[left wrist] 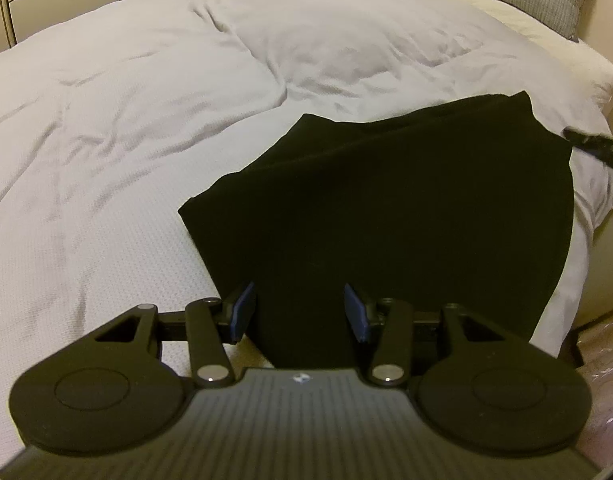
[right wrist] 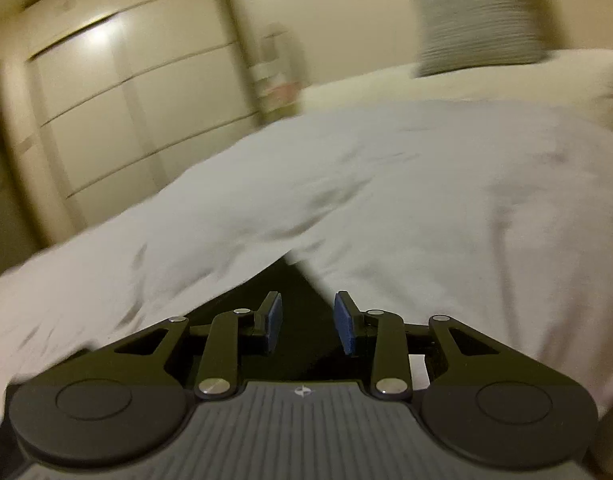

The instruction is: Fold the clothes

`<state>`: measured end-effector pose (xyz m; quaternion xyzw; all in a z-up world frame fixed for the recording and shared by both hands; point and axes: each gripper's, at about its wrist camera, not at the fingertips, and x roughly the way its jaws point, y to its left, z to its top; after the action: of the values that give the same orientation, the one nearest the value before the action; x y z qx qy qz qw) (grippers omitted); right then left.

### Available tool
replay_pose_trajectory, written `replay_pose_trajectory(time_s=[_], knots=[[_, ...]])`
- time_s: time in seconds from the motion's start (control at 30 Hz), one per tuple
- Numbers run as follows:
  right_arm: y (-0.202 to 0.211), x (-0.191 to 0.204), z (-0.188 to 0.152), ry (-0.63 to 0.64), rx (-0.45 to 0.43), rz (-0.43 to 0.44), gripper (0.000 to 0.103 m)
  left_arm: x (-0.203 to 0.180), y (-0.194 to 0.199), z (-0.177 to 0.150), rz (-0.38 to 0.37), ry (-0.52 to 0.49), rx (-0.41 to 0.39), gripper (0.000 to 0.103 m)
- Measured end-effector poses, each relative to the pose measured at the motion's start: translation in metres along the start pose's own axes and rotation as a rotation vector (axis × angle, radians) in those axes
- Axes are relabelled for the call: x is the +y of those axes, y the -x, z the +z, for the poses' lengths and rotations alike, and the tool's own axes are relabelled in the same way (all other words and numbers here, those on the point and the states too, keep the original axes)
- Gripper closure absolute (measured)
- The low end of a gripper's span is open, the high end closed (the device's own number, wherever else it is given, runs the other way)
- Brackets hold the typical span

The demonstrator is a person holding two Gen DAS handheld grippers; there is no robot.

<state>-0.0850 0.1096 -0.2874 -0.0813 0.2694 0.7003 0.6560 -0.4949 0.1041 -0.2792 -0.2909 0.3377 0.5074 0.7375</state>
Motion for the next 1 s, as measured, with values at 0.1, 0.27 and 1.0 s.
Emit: replay_pose_trajectory(time_s=[0.1, 0.27, 1.0], knots=[[-0.025, -0.008, -0.006, 0.004, 0.092, -0.058, 0.09, -0.002, 0.007, -0.002, -0.004, 0.001, -0.005, 0.059], [-0.009, 0.001, 0.0, -0.022, 0.046, -0.055, 0.074, -0.008, 0.026, -0.018, -0.074, 0.029, -0.026, 0.06], [0.099, 0.243, -0.149, 0.679, 0.097, 0.301, 0.033, 0.013, 0.098, -0.119, -0.006, 0.112, 0.017, 0.059]])
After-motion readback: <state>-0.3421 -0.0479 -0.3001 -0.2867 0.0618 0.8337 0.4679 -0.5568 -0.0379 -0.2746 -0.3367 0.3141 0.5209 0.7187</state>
